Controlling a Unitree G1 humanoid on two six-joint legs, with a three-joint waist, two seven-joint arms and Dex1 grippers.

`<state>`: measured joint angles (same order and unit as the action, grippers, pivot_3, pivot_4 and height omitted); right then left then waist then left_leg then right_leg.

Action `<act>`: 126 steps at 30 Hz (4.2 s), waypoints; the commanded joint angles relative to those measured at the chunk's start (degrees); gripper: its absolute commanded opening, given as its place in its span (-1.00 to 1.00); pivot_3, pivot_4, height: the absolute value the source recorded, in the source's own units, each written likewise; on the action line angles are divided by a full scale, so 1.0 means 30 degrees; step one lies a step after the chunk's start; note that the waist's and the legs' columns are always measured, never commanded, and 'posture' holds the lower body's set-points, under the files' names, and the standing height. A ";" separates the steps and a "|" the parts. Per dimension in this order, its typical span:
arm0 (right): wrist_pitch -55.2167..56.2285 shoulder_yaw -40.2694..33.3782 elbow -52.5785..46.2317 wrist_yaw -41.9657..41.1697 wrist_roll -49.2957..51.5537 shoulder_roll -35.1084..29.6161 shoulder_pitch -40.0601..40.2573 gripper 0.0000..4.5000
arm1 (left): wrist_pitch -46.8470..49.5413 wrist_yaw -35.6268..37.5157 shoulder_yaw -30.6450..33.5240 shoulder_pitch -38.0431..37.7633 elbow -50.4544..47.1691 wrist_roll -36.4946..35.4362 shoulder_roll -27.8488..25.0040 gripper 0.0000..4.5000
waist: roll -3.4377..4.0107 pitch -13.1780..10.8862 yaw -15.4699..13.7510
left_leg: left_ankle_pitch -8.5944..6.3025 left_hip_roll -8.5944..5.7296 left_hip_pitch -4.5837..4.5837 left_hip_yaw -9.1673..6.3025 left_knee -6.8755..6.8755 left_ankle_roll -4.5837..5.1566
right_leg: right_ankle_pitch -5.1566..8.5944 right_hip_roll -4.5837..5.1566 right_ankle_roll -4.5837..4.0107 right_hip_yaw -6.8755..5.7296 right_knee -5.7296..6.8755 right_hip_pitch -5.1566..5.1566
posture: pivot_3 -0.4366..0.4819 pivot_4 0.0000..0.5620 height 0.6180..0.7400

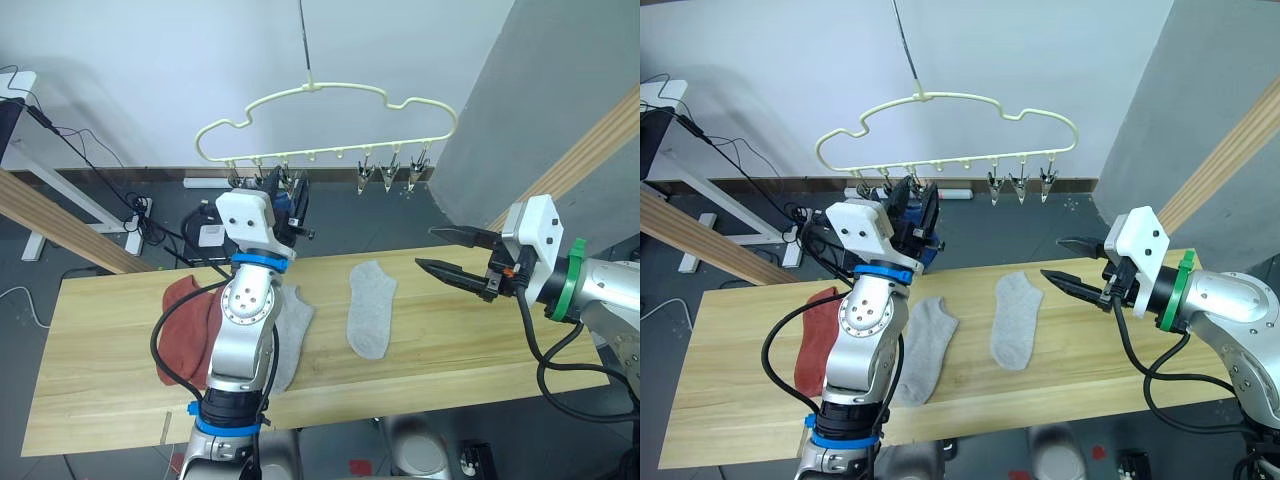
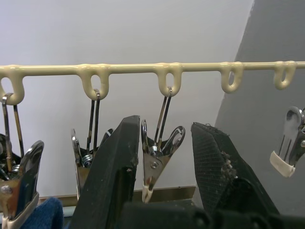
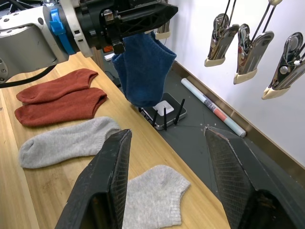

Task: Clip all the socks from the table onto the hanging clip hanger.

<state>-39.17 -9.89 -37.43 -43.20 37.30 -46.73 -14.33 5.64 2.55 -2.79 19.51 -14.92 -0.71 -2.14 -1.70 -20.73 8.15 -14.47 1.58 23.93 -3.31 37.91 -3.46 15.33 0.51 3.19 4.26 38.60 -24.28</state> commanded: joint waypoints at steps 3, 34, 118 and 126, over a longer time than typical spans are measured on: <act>0.0278 -0.0107 -0.0376 -0.0213 0.0294 -0.0065 -0.0187 0.14 | -0.0131 -0.0157 0.0204 0.0114 -0.0705 0.0012 0.0058 -0.17 | 0.0000 0.0000 0.0001 | 0.0000 0.0000 0.0000 0.0000 0.0000 0.0000 | -0.0005 0.0000 -0.0009 0.0000 0.0000 0.0000 | -0.71 0.25 0.95; 0.0727 1.0192 0.2714 1.1267 -1.0676 0.8388 0.3197 0.99 | 0.2598 0.3309 0.0845 0.0167 -0.2497 -0.3375 -0.1876 -1.00 | -0.0002 0.0009 0.0027 | 0.0012 0.0018 -0.0024 -0.0012 0.0004 -0.0022 | 0.0046 -0.0012 0.0077 -0.0001 0.0081 -0.0023 | -0.62 0.30 0.95; 1.0104 0.9000 0.7461 0.5562 -1.2821 1.1231 -0.1667 -1.00 | 1.0526 0.5767 0.3624 0.1718 -0.3550 -1.3098 -0.4871 -1.00 | -0.0033 0.0063 -0.0059 | 0.0012 0.0016 -0.0021 -0.0042 -0.0002 -0.0024 | -0.0017 0.0004 -0.0029 -0.0030 0.0098 -0.0028 | -0.54 0.26 0.95; 1.0355 0.8813 0.7668 0.5425 -1.2700 1.1429 -0.1910 -1.00 | 1.0481 0.5754 0.3650 0.1565 -0.3525 -1.3172 -0.4980 -1.00 | -0.0033 0.0063 -0.0061 | 0.0012 0.0016 -0.0020 -0.0042 -0.0001 -0.0023 | -0.0017 0.0005 -0.0030 -0.0029 0.0098 -0.0028 | -0.54 0.26 0.95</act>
<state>-9.45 16.99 -13.18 -27.05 -1.12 -12.76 -19.50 37.25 19.44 8.15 24.53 -22.71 -39.25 -16.72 -1.79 -20.54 7.96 -14.44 1.63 23.87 -3.43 37.91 -3.53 15.28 0.52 3.10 4.17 38.89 -24.36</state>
